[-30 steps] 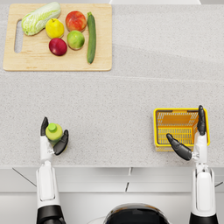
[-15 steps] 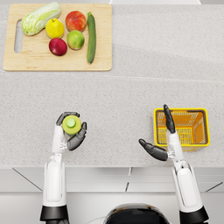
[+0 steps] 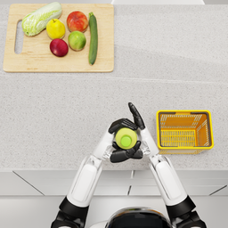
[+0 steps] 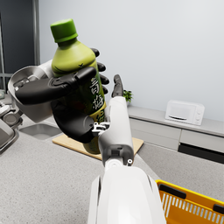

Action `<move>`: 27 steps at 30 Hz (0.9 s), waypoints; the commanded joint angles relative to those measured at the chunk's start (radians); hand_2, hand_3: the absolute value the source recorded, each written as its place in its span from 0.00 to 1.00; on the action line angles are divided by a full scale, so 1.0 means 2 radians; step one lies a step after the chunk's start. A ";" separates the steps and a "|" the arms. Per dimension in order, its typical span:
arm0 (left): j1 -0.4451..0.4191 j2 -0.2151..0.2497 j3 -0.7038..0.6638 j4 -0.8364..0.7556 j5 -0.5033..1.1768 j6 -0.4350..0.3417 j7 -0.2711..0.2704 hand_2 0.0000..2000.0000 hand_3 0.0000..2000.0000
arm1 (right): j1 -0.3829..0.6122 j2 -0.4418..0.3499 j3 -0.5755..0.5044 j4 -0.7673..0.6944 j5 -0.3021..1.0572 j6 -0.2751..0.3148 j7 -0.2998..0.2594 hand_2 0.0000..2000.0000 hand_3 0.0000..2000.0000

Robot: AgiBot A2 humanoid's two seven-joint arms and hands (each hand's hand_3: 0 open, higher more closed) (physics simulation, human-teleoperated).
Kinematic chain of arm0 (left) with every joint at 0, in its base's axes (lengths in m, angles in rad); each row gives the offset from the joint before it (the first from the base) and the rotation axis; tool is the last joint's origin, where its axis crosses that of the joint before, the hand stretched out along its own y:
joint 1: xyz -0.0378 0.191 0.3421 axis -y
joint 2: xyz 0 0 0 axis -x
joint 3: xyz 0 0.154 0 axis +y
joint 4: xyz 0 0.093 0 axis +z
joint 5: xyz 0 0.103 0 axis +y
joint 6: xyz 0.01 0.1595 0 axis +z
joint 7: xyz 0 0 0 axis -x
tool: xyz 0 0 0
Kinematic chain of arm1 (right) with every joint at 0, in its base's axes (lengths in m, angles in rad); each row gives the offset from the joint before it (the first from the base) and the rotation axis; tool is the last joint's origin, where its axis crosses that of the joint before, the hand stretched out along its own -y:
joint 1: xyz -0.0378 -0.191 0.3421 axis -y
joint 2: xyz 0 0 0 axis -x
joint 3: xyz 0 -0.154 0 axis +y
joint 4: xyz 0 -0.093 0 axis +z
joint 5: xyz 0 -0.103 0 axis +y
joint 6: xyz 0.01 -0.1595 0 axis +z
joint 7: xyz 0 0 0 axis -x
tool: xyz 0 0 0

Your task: Pick up the green tea and place it into the yellow basket

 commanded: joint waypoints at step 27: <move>-0.069 -0.097 -0.269 -0.025 -0.004 0.050 0.000 0.00 0.00 | -0.006 -0.003 -0.316 0.032 -0.002 0.038 -0.007 1.00 1.00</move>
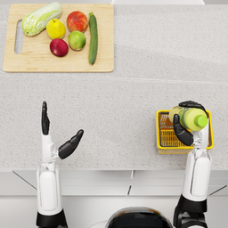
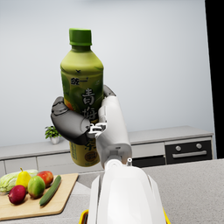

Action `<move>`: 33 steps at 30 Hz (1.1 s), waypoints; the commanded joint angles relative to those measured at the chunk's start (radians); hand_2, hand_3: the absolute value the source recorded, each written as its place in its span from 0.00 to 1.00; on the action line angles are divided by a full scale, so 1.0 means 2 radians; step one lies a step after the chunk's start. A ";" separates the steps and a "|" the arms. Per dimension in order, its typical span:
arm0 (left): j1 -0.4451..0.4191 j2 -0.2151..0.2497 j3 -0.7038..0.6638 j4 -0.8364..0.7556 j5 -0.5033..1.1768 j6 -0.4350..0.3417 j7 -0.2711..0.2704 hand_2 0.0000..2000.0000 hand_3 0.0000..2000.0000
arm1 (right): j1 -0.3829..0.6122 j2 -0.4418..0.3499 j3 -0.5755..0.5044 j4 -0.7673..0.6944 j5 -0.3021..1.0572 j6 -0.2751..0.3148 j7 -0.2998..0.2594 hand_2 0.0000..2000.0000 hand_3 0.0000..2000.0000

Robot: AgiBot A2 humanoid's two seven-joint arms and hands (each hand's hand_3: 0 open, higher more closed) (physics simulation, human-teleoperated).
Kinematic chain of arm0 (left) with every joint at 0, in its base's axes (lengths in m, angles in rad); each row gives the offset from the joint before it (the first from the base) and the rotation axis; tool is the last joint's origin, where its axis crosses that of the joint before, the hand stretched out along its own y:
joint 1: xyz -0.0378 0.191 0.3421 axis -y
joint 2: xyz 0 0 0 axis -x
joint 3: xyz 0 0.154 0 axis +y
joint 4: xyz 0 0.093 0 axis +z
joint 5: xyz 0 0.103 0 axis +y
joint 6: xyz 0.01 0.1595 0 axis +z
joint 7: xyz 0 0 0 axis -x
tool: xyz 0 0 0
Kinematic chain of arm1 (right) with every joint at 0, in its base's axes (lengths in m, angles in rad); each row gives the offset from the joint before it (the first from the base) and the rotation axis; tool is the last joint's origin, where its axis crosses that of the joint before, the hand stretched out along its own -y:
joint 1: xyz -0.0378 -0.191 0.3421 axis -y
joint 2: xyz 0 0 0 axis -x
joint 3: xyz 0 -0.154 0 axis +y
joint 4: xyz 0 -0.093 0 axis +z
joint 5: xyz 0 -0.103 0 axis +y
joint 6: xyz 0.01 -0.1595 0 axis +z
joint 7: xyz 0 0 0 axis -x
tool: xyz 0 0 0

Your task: Pick up the green tea and place it into the yellow basket

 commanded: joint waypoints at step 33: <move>0.067 -0.001 -0.023 0.114 0.000 0.000 0.000 0.00 0.00 | -0.016 0.011 -0.046 -0.022 0.000 -0.051 0.010 0.00 0.00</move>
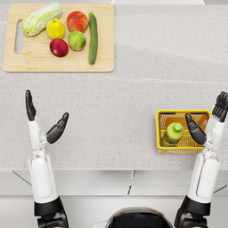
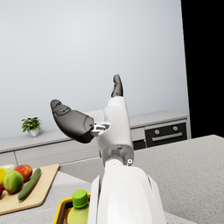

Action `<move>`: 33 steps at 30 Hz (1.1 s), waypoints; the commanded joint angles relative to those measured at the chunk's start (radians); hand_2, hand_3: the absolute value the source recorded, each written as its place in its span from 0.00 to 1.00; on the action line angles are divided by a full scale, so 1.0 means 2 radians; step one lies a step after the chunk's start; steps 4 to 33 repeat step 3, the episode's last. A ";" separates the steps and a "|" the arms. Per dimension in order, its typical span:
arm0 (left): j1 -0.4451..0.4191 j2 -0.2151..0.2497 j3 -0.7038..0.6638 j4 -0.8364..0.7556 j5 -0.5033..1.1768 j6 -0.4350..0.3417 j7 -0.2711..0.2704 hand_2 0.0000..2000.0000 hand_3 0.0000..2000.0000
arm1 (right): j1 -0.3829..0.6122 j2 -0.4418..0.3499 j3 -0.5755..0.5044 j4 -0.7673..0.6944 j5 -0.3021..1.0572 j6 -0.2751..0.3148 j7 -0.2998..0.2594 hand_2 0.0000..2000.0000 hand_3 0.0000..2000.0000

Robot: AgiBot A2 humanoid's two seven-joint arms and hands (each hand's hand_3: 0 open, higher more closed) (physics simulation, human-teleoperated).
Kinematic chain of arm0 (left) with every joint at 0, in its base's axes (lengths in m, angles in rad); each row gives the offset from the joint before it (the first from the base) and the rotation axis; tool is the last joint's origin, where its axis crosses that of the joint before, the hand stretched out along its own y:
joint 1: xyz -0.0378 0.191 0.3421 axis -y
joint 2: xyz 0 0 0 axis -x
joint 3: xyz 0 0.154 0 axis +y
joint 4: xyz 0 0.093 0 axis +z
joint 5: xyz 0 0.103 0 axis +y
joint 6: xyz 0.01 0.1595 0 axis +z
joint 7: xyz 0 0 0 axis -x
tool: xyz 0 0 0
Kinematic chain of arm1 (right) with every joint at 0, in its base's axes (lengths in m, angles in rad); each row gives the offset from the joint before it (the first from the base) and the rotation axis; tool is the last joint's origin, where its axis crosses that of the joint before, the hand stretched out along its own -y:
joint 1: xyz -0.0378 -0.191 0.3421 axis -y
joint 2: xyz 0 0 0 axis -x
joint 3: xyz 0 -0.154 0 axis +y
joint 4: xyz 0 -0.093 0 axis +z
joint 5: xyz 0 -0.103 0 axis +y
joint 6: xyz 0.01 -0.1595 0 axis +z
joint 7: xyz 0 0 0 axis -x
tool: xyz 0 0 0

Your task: Pick up the green tea and place it into the yellow basket

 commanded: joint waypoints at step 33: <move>0.000 0.000 0.000 0.001 0.000 0.000 0.000 0.00 0.00 | 0.000 0.000 0.000 -0.001 0.000 0.000 0.000 0.00 0.00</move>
